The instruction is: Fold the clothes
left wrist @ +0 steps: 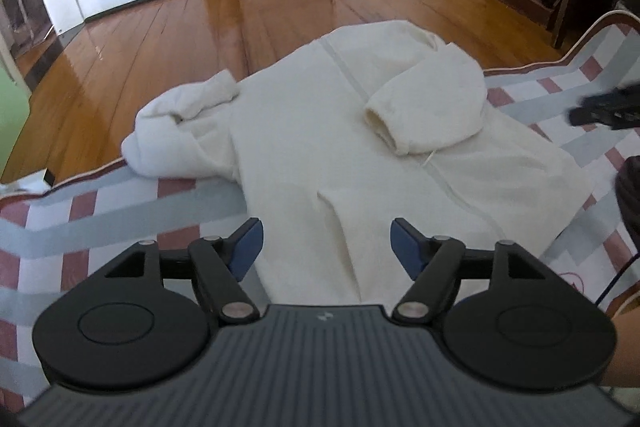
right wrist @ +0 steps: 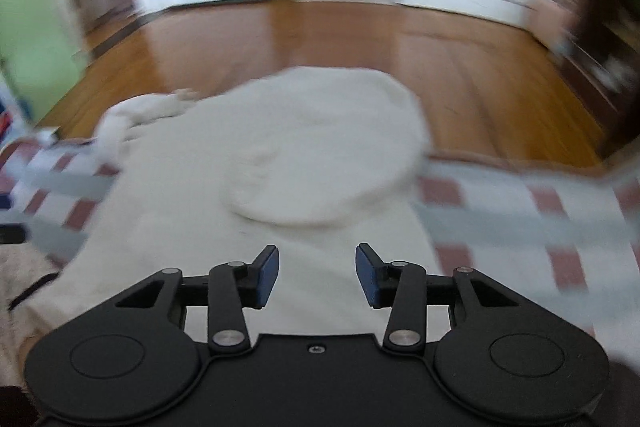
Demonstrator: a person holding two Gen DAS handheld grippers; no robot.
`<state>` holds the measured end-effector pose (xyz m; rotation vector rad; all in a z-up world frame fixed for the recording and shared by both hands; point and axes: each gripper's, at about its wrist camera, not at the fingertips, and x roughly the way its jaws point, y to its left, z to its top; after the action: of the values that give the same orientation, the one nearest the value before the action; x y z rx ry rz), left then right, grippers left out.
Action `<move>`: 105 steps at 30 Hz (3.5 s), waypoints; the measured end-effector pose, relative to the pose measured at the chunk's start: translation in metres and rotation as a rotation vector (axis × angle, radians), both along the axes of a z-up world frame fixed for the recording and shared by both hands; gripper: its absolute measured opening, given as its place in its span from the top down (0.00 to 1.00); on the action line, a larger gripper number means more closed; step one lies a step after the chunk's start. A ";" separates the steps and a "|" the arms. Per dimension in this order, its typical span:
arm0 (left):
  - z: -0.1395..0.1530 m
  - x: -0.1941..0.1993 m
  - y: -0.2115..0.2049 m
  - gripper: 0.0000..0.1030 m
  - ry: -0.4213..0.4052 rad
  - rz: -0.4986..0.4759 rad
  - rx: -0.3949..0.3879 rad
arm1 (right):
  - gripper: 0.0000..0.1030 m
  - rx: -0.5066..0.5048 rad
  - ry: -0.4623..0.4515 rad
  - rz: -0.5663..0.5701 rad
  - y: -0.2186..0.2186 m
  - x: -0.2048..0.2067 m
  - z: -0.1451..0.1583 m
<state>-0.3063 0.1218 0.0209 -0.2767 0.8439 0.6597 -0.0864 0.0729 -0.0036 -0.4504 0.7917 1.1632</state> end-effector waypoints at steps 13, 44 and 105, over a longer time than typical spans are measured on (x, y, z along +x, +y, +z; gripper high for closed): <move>-0.013 0.033 0.047 0.29 -0.003 -0.011 -0.041 | 0.51 -0.323 0.253 0.136 0.137 -0.003 -0.007; -0.140 0.127 0.195 0.28 -0.137 0.143 -0.322 | 0.78 -0.235 -0.178 0.128 0.199 -0.010 -0.134; -0.082 -0.016 0.338 0.94 -0.264 0.800 0.275 | 0.35 -0.373 0.132 -0.005 0.455 0.171 -0.125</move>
<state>-0.3223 0.4602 -0.0615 -0.4446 0.3559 1.4365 0.0841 0.5274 -0.1282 -0.6834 1.1317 1.0492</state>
